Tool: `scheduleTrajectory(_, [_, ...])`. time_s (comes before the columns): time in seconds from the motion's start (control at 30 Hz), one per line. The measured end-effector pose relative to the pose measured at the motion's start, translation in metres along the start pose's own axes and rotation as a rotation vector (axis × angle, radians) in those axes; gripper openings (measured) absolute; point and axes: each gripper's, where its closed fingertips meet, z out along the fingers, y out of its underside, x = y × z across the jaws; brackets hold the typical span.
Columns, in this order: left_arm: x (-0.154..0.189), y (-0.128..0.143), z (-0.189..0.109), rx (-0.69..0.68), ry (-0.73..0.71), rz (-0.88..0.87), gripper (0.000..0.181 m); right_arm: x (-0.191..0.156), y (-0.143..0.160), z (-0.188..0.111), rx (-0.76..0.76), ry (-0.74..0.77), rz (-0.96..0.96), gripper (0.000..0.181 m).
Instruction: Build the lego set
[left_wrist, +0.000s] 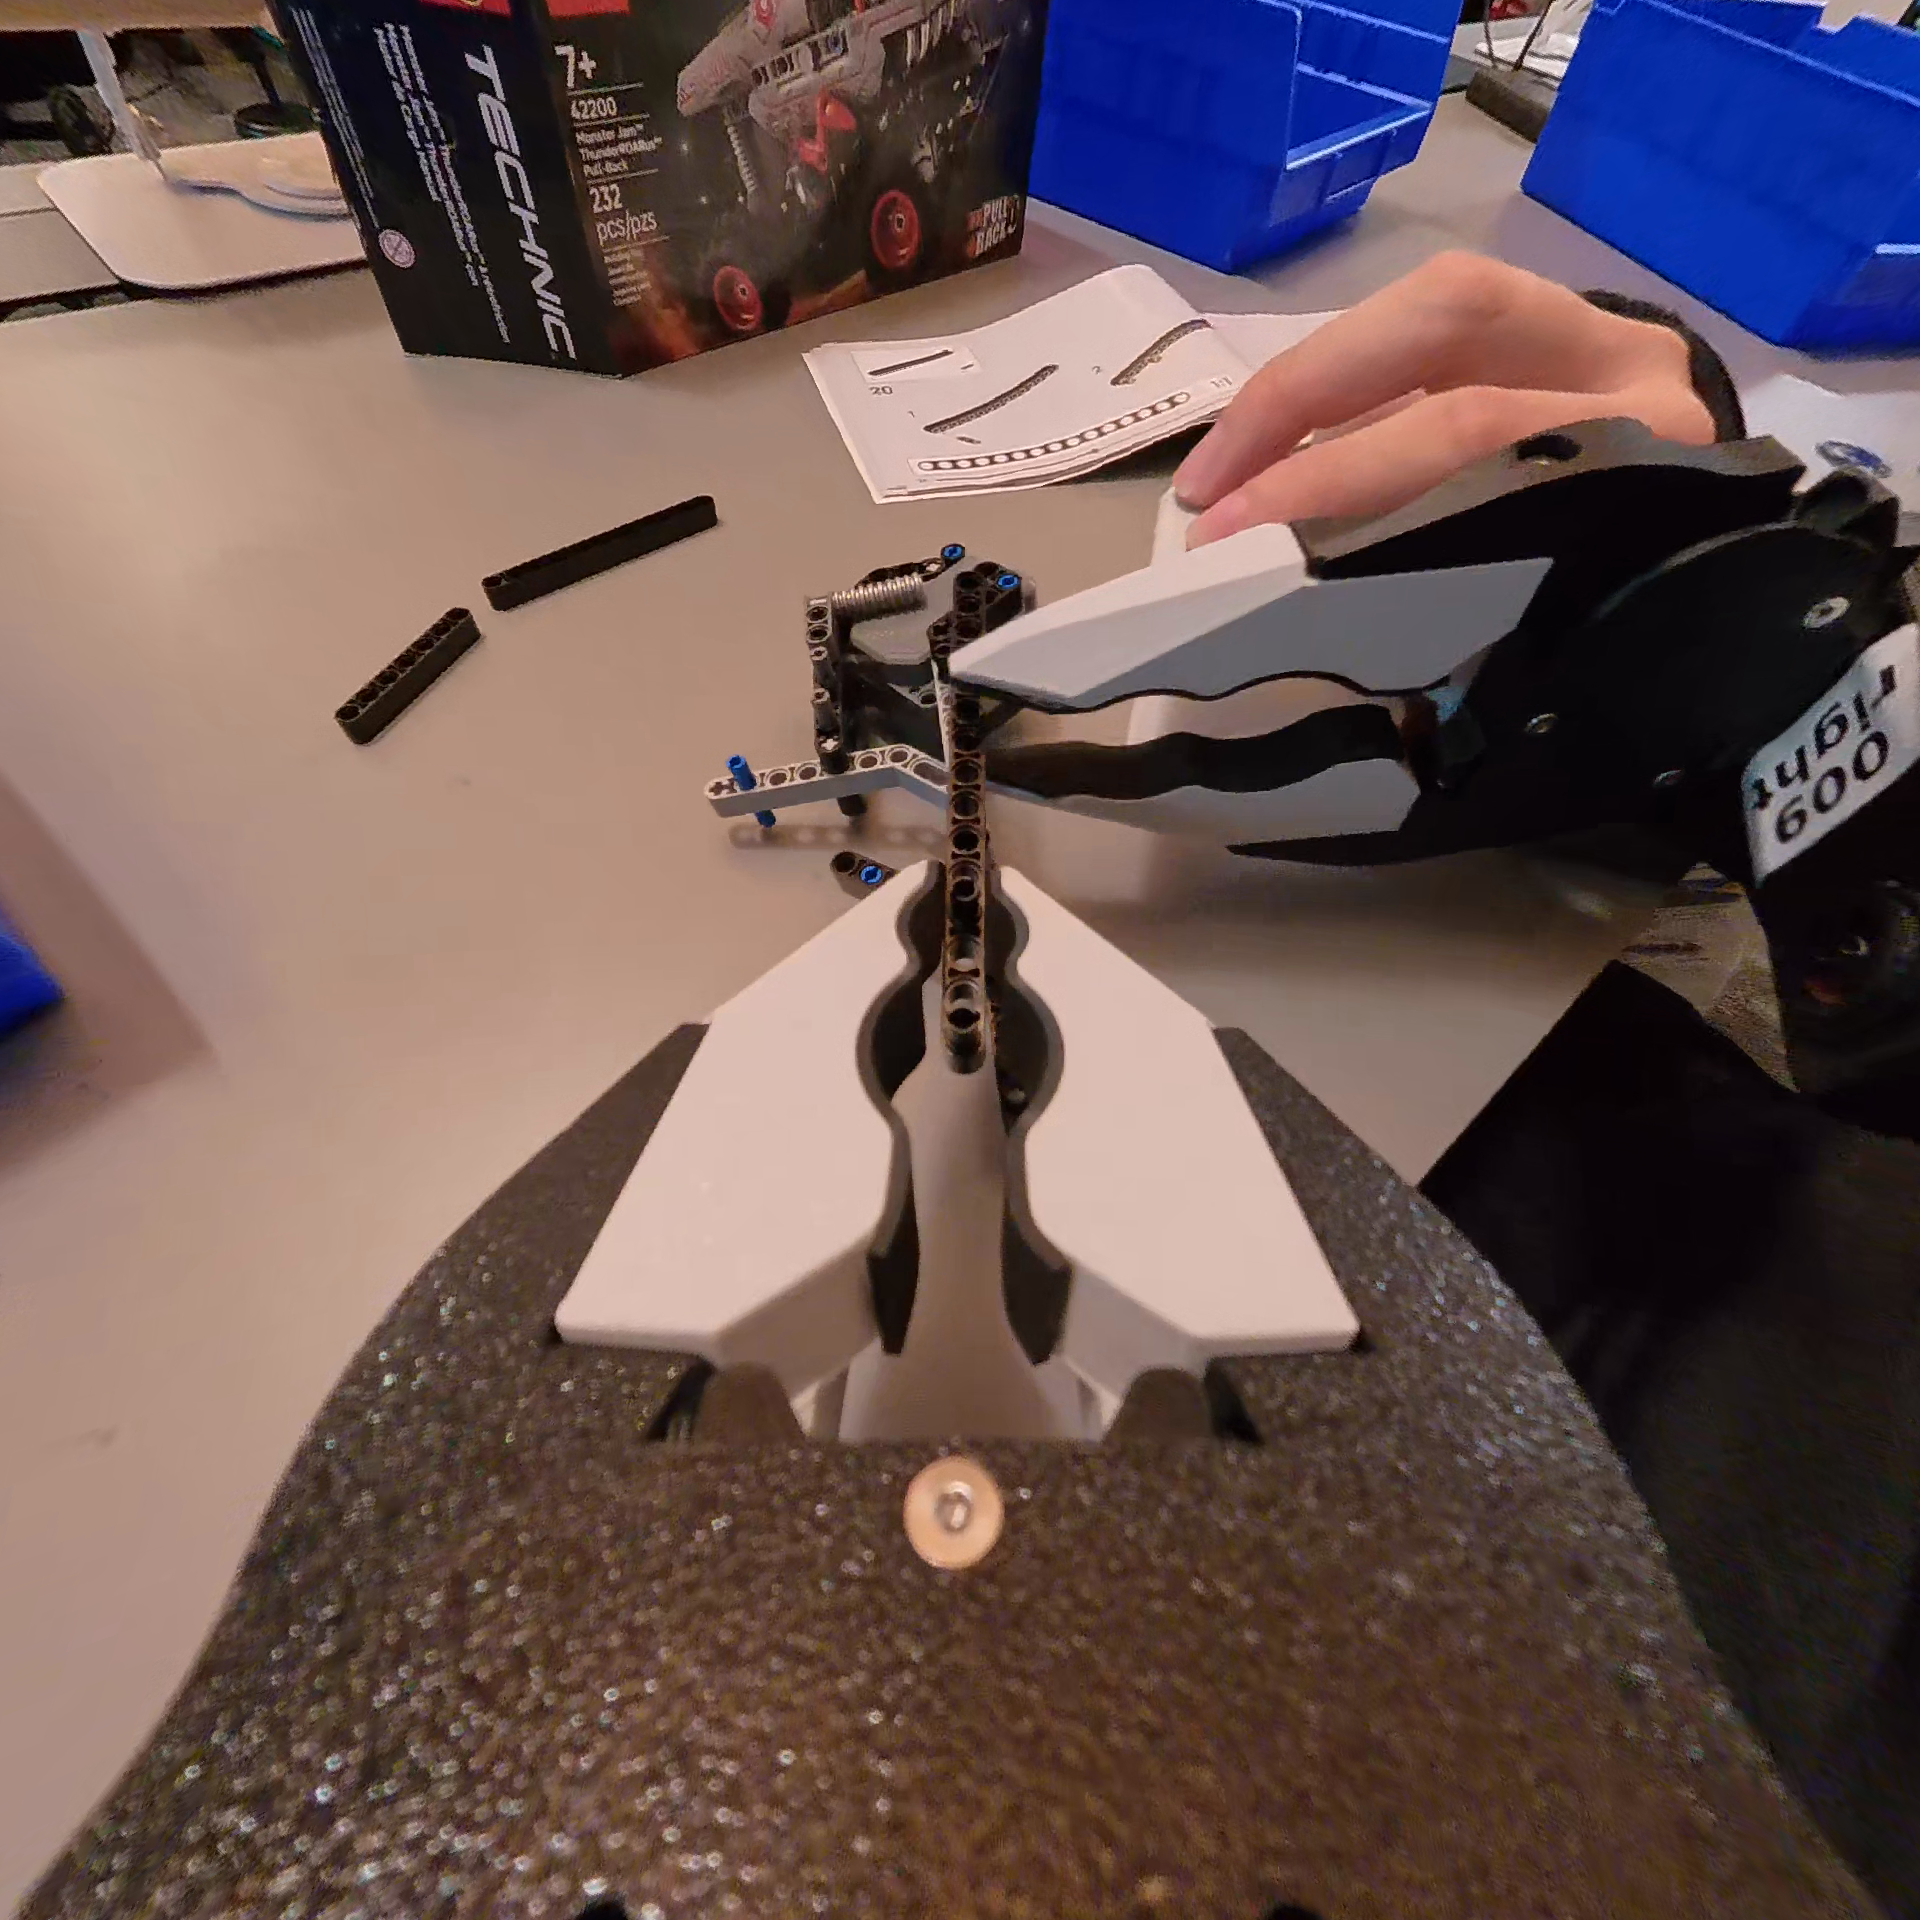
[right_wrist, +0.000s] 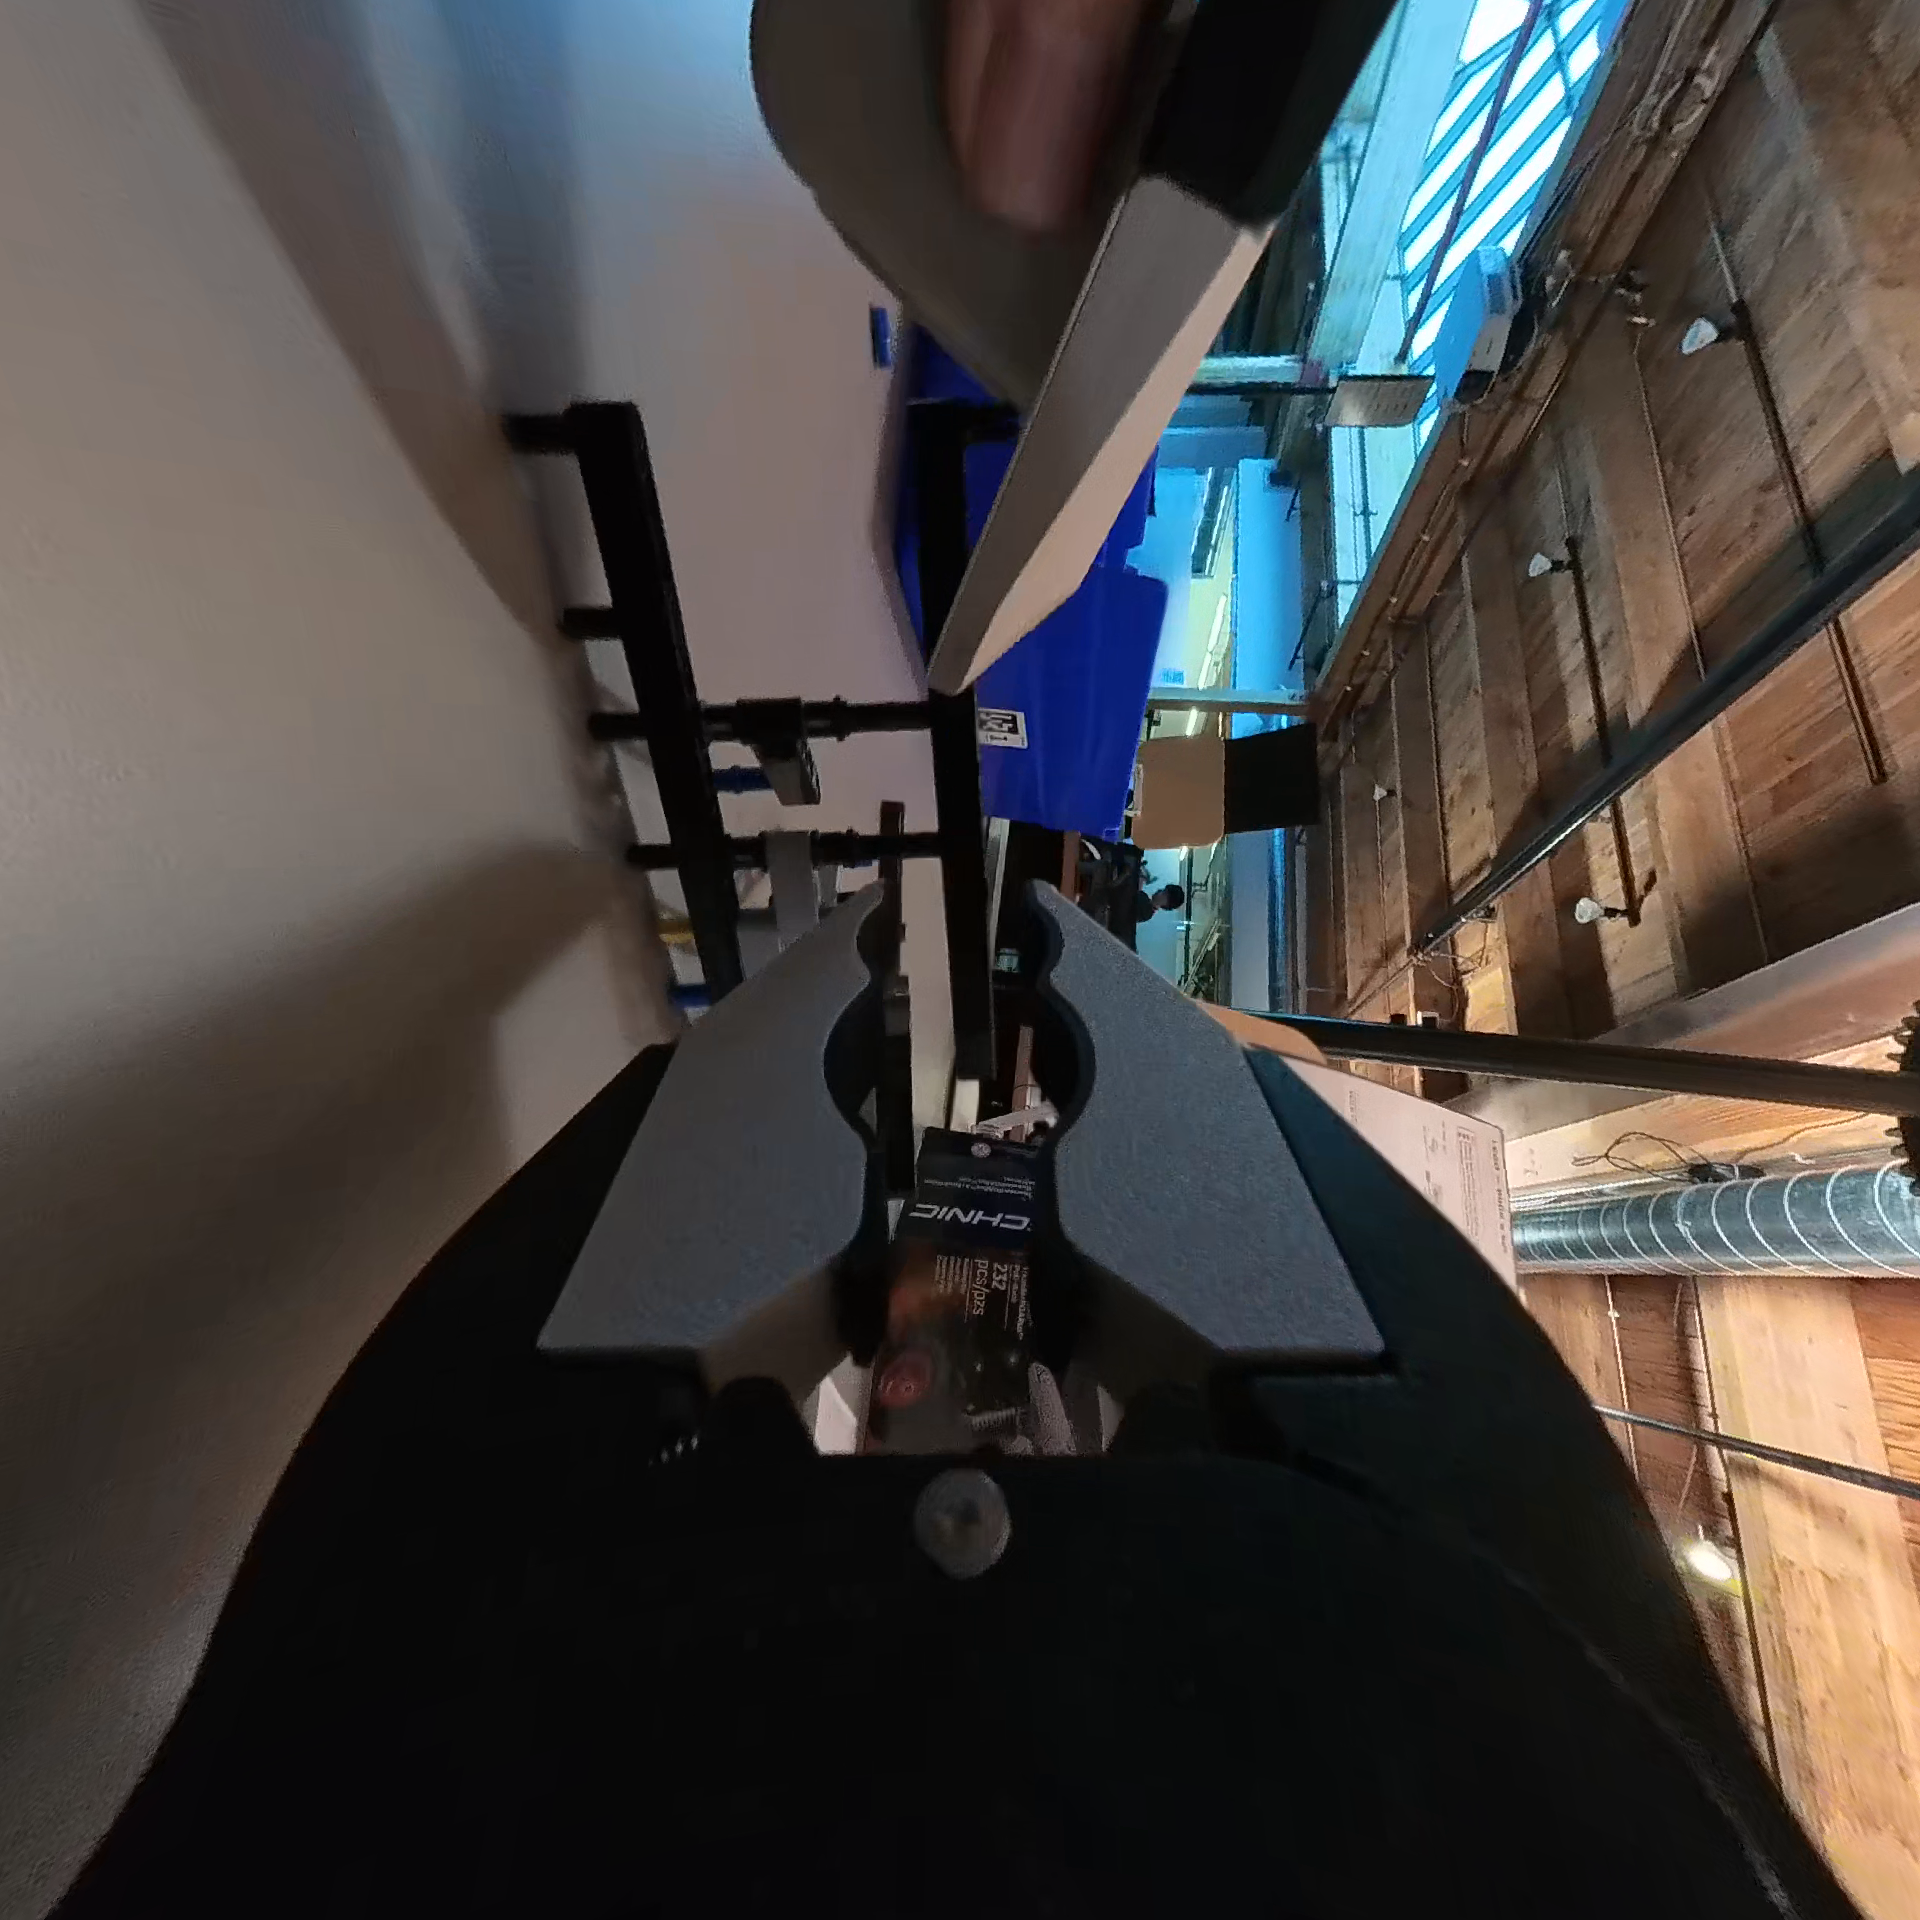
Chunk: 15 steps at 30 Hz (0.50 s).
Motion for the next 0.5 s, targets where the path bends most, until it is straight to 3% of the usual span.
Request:
scheduleTrajectory(0.03, [0.001, 0.0, 0.0, -0.002, 0.005, -0.001, 0.004, 0.001, 0.0, 0.001, -0.007, 0.001, 0.0, 0.018])
scheduleTrajectory(0.17, [0.002, 0.0, 0.001, -0.008, 0.001, 0.013, 0.005, 0.0, 0.001, 0.004, -0.026, 0.007, -0.001, 0.005])
scheduleTrajectory(0.27, [0.003, -0.001, 0.001, -0.001, -0.016, 0.021, 0.005, 0.0, 0.0, 0.006, -0.009, -0.018, 0.069, 0.005])
scheduleTrajectory(0.5, [0.002, -0.001, 0.0, 0.026, -0.068, 0.02, 0.005, 0.0, 0.0, 0.017, 0.024, -0.051, 0.014, 0.005])
